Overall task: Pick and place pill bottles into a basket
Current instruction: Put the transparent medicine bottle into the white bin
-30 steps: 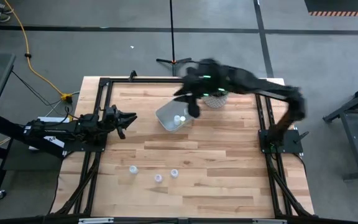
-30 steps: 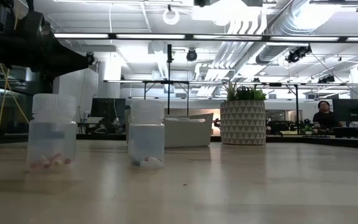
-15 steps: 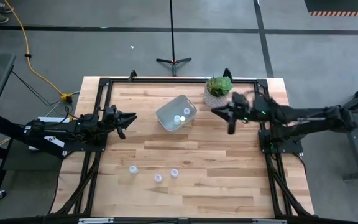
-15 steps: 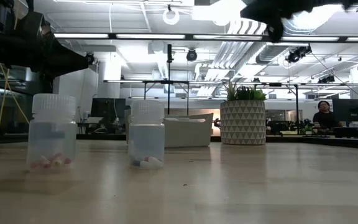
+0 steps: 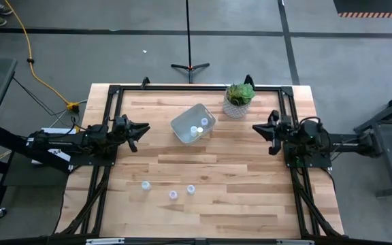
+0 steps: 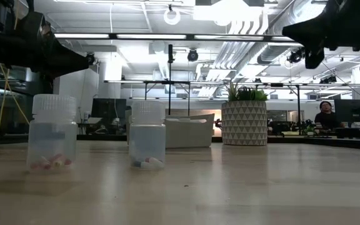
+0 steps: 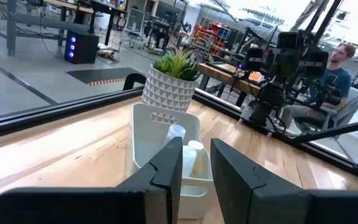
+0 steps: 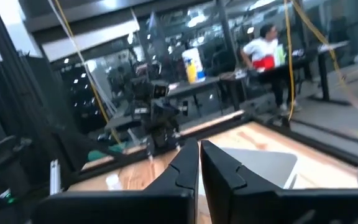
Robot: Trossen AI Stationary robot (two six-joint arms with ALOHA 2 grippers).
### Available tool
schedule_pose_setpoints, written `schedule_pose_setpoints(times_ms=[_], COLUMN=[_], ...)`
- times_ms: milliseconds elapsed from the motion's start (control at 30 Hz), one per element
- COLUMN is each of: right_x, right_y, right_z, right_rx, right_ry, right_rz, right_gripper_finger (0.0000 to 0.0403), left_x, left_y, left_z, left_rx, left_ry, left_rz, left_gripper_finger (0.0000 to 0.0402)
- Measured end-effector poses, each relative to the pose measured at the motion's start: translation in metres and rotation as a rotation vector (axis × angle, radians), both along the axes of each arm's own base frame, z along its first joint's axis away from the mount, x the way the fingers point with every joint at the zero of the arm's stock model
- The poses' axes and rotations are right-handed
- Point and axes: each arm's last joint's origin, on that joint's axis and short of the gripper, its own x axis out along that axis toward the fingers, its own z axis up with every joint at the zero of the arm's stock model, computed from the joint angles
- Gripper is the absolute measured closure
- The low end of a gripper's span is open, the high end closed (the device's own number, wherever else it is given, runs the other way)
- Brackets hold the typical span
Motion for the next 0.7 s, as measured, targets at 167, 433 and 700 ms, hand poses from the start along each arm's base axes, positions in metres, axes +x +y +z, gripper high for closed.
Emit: schedule_pose_setpoints(times_ms=[167, 433, 700], right_x=[-0.007, -0.008, -0.008], right_y=[-0.001, -0.001, -0.002], right_z=[-0.006, -0.007, -0.008], right_rx=[-0.017, -0.054, -0.019], right_ry=[-0.039, -0.02, -0.018], right_rz=[-0.039, -0.053, -0.075], right_gripper_finger=[0.0391, 0.0391, 0.039], left_x=[0.0, -0.006, -0.027], left_y=[0.0, 0.0, 0.0], left_z=[0.003, 0.035, 0.071], left_rx=[-0.021, -0.033, 0.079], left_ry=[-0.036, -0.388, -0.735], left_rz=[0.0, -0.003, 0.019], left_gripper_finger=[0.0282, 0.0282, 0.0282])
